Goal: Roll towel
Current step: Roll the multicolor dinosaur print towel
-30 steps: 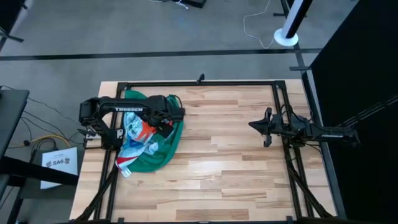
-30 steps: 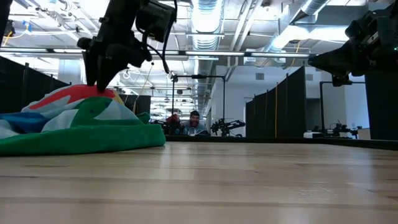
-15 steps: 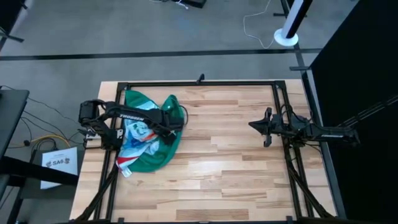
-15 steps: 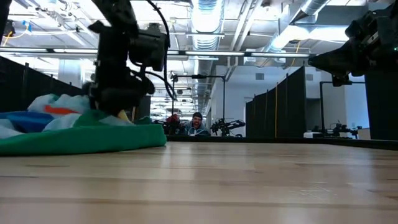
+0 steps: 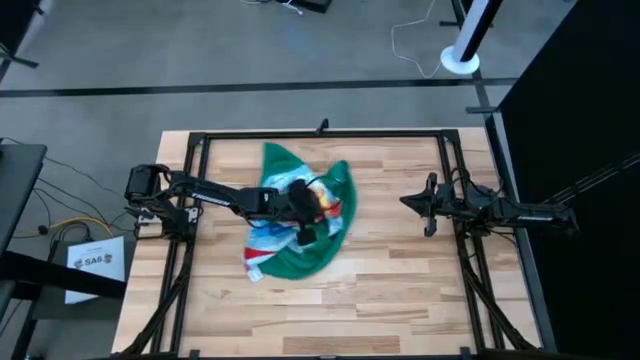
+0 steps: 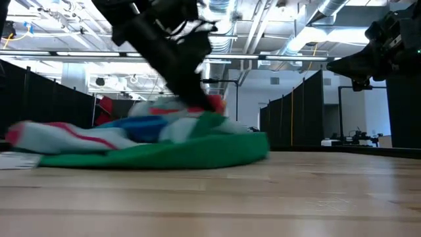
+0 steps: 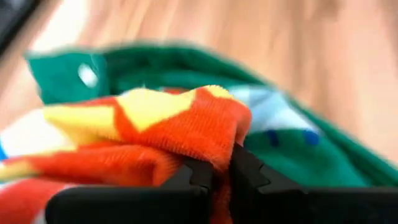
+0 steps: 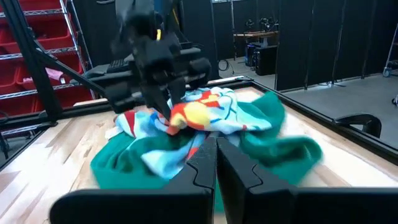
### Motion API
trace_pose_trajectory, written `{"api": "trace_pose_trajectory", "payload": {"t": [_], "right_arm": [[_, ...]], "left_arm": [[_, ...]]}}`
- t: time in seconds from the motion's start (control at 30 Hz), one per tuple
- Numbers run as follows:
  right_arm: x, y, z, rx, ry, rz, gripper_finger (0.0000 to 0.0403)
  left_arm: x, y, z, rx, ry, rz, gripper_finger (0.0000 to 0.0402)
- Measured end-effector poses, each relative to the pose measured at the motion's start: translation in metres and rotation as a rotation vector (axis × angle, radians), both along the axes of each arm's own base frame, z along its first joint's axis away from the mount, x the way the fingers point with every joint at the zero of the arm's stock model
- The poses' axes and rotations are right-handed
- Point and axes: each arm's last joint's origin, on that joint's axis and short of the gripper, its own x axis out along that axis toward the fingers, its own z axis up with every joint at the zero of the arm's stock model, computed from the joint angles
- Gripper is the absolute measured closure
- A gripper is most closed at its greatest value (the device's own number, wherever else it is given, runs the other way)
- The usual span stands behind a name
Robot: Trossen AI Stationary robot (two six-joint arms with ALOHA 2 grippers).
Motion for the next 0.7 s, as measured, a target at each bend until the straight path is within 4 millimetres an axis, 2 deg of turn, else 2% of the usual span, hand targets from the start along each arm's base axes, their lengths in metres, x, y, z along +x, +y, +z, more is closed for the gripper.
{"api": "trace_pose_trajectory", "payload": {"t": [0.13,0.3,0.47,0.6,0.7], "right_arm": [[0.000,0.000,0.001,-0.003,-0.012,0.000,0.0403],[-0.001,-0.001,0.015,-0.036,-0.150,-0.009,0.0403],[-0.003,0.000,0.025,-0.037,-0.262,-0.008,0.0403],[0.002,-0.001,0.017,-0.136,-0.174,-0.022,0.0403],[0.012,-0.005,0.002,-0.116,-0.027,-0.041,0.0398]], "left_arm": [[0.006,0.000,0.008,0.034,-0.085,-0.109,0.0390],[0.006,-0.009,0.014,-0.047,-0.135,-0.089,0.0390],[-0.004,-0.025,0.054,-0.084,-0.319,-0.121,0.0390],[-0.016,-0.028,0.077,-0.029,-0.372,-0.162,0.0390],[-0.024,-0.023,0.092,0.030,-0.408,-0.175,0.0390]]}}
